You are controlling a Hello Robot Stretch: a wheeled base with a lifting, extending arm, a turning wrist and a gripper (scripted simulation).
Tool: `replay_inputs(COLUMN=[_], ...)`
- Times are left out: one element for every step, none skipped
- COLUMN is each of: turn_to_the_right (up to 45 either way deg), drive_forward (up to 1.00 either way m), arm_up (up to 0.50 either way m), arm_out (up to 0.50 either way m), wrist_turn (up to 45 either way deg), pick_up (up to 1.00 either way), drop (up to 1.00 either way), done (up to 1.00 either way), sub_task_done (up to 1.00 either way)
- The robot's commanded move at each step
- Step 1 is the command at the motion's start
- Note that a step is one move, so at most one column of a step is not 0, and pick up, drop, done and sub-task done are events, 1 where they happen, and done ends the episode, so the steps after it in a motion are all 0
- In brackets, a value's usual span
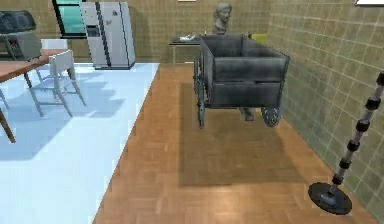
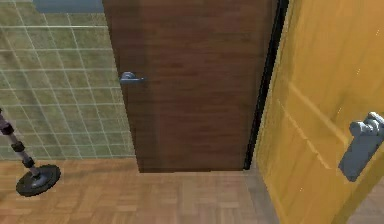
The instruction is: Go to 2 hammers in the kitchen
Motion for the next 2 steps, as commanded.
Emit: replay_inputs(turn_to_the_right=[45.0,42.0], drive_forward=[0.00,0.00], arm_up=[0.00,0.00], arm_out=[0.00,0.00], wrist_turn=[0.0,0.0], pick_up=[0.00,0.00], drop=[0.00,0.00], done=[0.00,0.00], sub_task_done=[0.00,0.00])
